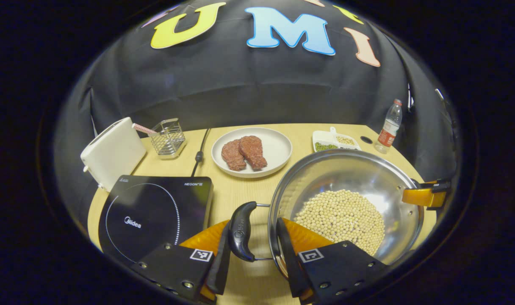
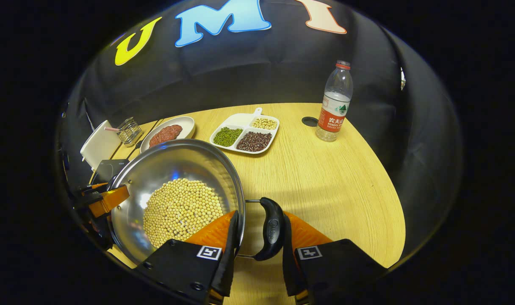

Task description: First push the handle of the pot to place it horizontally, then grasp the pot with both hands and set it on the induction cooktop.

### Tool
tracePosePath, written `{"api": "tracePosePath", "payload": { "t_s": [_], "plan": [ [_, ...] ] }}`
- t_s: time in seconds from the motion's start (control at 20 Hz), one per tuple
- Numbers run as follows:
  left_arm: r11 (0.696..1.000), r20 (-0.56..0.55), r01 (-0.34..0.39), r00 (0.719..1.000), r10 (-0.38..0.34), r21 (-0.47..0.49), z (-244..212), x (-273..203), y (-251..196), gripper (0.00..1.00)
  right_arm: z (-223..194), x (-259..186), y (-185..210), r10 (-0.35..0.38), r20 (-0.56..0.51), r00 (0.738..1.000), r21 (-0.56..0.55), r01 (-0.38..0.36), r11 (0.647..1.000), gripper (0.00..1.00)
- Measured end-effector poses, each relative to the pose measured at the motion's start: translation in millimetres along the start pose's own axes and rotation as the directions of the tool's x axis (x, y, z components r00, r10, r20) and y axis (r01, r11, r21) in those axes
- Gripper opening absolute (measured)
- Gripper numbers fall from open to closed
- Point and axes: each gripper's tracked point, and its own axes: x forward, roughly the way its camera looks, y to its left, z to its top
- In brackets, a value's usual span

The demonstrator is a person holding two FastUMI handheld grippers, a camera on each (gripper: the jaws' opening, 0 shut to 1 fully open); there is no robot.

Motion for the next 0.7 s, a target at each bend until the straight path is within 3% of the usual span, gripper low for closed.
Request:
{"api": "tracePosePath", "payload": {
  "t_s": [0.25,0.35,0.7],
  "plan": [
    [1.0,0.023,0.019,1.0,-0.019,0.0,17.0,-25.4,21.4,0.61,5.2,-28.2,26.8,-0.015,0.028,0.999,0.034,0.014,0.999,0.5],
    [1.0,0.034,0.024,0.999,-0.024,0.005,22.5,-34.0,34.1,0.58,7.0,-37.4,39.7,-0.019,0.038,0.999,0.041,0.017,0.999,0.47],
    [1.0,0.049,0.017,0.999,-0.016,-0.021,25.2,-55.2,97.7,0.58,12.8,-52.6,99.1,-0.005,0.066,0.998,0.04,0.002,0.999,0.47]
  ]
}}
